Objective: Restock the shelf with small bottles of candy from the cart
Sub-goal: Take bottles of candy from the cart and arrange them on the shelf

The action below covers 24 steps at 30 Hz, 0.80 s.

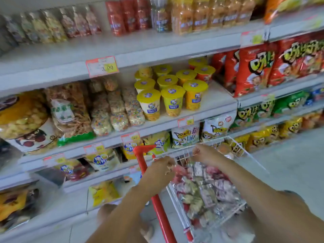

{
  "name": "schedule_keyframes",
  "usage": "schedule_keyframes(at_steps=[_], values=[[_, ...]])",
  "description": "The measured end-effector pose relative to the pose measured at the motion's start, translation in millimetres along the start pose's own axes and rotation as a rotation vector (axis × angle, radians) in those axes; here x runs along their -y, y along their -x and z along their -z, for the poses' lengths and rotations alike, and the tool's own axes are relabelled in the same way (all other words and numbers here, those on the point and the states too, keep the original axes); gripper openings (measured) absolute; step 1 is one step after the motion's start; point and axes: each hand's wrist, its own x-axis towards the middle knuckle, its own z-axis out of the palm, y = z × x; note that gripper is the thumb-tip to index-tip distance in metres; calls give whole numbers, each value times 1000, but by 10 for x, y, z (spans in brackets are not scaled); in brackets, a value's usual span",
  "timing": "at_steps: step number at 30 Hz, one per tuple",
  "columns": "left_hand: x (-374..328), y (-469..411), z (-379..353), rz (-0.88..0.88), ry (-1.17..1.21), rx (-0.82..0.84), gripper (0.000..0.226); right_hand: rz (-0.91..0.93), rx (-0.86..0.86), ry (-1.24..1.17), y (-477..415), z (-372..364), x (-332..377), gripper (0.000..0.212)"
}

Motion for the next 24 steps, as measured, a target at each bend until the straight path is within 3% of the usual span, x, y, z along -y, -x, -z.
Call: schedule_keyframes(at_steps=[3, 5, 7, 13, 17, 21, 24], values=[[52, -92, -380, 45, -100, 125, 29, -154, 29, -5, -61, -421, -544, 9], [72, -166, -603, 86, -170, 170, 30, -179, 14, 44, -106, -692, -828, 36], [85, -260, -817, 153, -153, 198, 30, -196, 21, 2, -191, -917, -1079, 48], [14, -558, -1270, 386, -195, 447, 32, -80, 25, 102, -450, -1210, -1345, 57], [41, -530, -1664, 385, -334, 582, 34, -2, 140, 250, -668, -1277, -1401, 43], [115, -448, -1937, 373, -425, 768, 33, 19, 196, 229, -858, -1251, -1406, 9], [234, -471, -2014, 363, -520, 852, 36, 6, 261, 194, -963, -1197, -1346, 27]])
